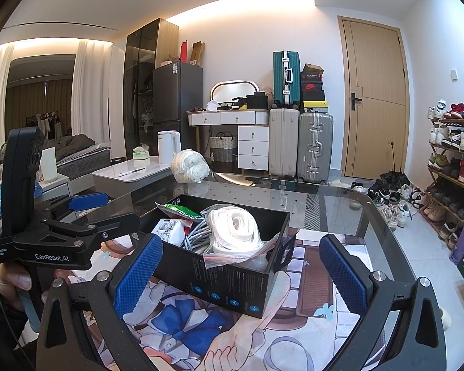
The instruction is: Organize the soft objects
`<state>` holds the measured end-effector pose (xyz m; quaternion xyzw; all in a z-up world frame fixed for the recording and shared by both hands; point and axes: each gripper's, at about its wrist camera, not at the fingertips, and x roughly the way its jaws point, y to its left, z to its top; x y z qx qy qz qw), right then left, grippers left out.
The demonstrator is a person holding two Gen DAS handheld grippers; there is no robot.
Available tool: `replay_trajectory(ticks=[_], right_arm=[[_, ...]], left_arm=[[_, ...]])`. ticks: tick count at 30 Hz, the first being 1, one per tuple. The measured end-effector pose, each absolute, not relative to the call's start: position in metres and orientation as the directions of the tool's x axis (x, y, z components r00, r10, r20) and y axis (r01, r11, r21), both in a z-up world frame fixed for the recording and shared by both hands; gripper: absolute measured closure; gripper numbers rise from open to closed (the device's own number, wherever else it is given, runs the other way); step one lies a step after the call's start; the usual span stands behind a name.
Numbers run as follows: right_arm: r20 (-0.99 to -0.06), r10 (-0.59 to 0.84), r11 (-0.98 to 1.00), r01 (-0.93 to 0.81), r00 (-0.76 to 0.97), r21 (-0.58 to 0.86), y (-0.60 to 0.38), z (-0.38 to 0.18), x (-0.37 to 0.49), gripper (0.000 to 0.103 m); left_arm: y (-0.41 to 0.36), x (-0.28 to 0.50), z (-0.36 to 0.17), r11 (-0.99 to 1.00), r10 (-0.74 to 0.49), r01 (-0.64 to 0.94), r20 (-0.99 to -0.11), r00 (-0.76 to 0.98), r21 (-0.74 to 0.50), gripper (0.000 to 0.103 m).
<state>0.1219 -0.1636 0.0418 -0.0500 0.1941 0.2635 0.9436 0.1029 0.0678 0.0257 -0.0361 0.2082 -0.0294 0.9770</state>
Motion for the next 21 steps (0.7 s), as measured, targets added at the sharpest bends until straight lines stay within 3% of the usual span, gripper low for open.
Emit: replay_trajectory(ticks=[21], right_arm=[[-0.393,0.478,0.856,-0.516,0.786,0.008,-0.1634,0.0413,0.1218,0.000]], left_arm=[[0.0681,0.1024,0.0274,0.996,-0.070,0.042,-0.399,0.914,-0.078,0.000]])
